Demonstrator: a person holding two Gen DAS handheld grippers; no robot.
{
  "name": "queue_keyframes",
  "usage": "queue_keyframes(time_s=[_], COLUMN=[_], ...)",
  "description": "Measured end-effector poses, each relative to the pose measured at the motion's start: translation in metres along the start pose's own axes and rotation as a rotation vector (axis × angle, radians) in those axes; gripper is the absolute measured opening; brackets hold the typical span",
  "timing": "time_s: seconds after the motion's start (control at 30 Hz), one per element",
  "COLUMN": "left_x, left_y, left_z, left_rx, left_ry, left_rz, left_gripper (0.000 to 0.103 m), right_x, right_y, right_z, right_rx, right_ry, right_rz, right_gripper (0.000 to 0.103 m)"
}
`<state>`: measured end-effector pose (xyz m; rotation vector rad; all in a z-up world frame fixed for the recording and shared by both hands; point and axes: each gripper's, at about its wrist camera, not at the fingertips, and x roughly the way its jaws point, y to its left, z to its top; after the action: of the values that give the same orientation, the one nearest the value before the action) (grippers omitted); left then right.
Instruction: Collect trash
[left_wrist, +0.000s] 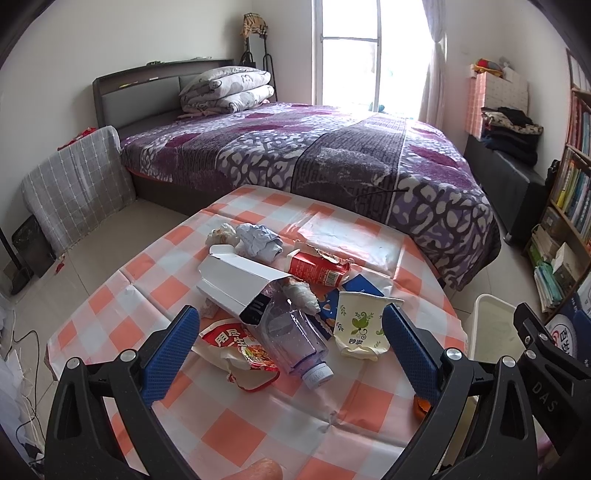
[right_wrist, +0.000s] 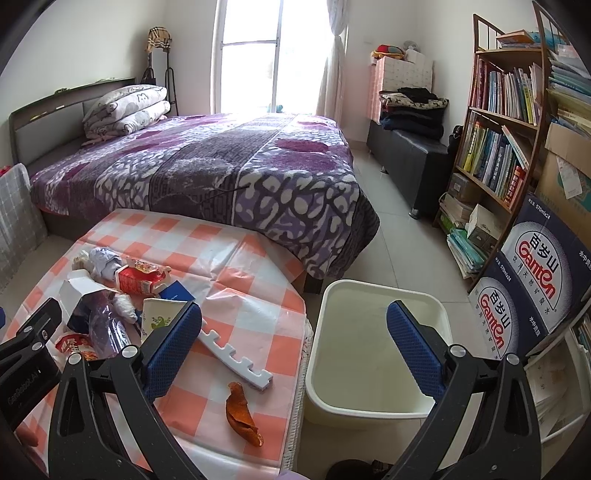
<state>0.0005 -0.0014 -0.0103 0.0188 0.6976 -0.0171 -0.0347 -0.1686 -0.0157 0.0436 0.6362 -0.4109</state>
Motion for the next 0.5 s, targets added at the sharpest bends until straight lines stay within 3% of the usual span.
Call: queue_keyframes(time_s=[0.5], left_x=[0.0014], left_y=[0.0008], left_z=[-0.0023], left_rx=[-0.001], left_ry=[0.018], left_rz=[0.004], left_gripper=[0.096], right_x=[0.0010], right_y=[-0.0004], right_z=[0.0014], right_rx=[-0.001], right_ry=[0.012], right_rz=[0.010], right_gripper=[0.096])
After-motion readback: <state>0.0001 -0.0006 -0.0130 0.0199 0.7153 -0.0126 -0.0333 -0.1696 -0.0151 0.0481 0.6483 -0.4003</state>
